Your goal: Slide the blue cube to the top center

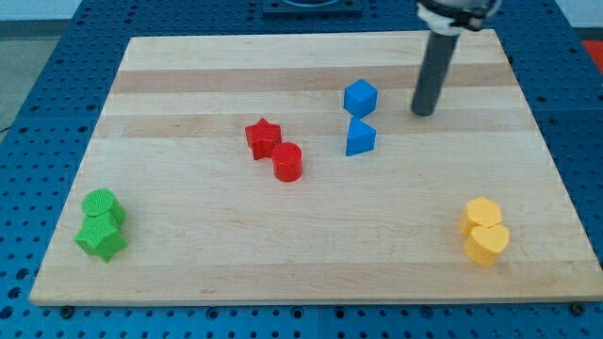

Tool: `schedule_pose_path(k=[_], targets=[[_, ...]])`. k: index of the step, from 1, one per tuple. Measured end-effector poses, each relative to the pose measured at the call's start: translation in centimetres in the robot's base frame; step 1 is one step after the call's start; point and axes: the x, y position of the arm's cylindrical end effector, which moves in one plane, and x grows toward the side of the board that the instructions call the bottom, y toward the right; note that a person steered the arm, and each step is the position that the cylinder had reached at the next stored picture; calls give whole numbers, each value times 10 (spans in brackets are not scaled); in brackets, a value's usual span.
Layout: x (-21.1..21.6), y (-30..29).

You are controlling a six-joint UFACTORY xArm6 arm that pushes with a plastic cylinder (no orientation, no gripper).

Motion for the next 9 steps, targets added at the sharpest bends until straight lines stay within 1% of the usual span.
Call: schedule_pose_path(k=[3, 4, 5, 6, 7, 8, 9], targets=[[1, -4], [-1, -21], [-11, -88], [22, -73], [1, -99], [-39, -152], [-39, -150]])
